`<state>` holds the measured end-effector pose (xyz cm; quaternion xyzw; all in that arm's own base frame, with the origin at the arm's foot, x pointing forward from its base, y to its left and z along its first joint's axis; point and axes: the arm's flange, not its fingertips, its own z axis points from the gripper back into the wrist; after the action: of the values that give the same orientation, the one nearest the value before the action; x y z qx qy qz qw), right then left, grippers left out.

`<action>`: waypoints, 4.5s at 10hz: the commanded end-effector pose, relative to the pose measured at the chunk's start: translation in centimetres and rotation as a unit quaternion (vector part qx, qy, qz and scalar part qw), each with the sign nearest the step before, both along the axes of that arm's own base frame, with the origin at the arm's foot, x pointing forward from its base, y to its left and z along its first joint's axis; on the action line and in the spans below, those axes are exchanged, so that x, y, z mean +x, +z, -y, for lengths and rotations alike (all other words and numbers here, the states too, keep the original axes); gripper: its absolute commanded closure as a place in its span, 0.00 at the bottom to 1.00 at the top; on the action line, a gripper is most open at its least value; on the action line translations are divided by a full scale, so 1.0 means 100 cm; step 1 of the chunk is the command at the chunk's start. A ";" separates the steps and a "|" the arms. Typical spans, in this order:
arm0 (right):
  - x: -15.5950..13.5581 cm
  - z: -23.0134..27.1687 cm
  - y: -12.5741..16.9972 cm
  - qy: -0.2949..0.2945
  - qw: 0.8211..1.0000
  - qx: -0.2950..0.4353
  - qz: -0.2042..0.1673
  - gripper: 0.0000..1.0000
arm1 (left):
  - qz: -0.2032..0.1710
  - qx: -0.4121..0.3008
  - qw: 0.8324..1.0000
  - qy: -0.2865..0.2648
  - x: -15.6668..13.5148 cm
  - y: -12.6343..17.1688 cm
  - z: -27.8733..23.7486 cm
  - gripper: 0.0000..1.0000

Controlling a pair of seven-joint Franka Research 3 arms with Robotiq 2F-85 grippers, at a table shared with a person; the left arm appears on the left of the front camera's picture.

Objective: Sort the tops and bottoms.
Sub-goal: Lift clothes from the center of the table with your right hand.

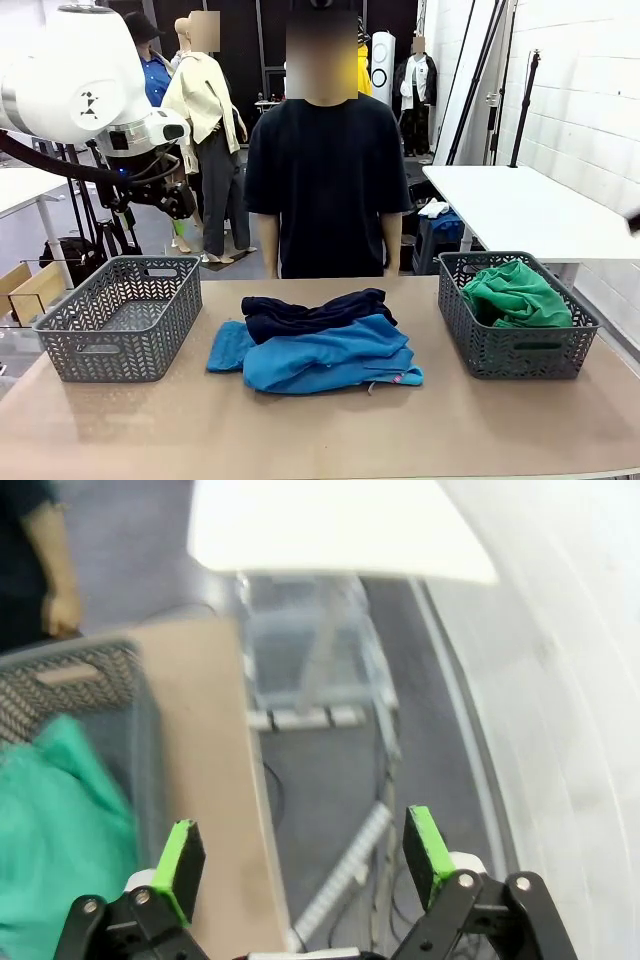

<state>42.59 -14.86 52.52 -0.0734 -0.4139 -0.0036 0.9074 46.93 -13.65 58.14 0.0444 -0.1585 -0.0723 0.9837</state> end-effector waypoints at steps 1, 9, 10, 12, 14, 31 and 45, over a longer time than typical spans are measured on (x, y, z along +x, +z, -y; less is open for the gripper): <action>0.041 -0.044 0.050 0.129 0.991 0.012 0.037 0.00 | -0.001 0.002 1.000 0.002 -0.001 0.002 -0.003 0.00; 0.074 -0.266 0.085 0.429 0.895 0.090 0.088 0.00 | 0.005 -0.040 0.994 0.100 -0.018 -0.012 -0.147 0.00; 0.076 -0.296 0.072 0.451 0.883 0.101 0.080 0.00 | 0.011 -0.059 0.994 0.093 -0.020 -0.015 -0.157 0.00; 0.078 -0.357 0.036 0.480 0.873 0.081 0.039 0.00 | 0.020 -0.081 0.993 0.080 -0.015 -0.012 -0.151 0.00; 0.076 -0.404 -0.018 0.511 0.857 0.059 -0.024 0.00 | 0.001 -0.045 0.993 0.109 -0.018 -0.010 -0.166 0.00; 0.079 -0.539 -0.110 0.647 0.720 -0.092 -0.233 0.00 | 0.001 -0.045 0.993 0.109 -0.018 -0.010 -0.166 0.00; 0.080 -0.562 -0.159 0.643 0.707 -0.109 -0.273 0.05 | 0.001 -0.045 0.993 0.109 -0.018 -0.010 -0.166 0.00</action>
<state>50.13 40.82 36.76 0.1243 -0.0887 0.6524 0.7423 45.20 2.70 57.00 0.0076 -0.1608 0.0426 0.9860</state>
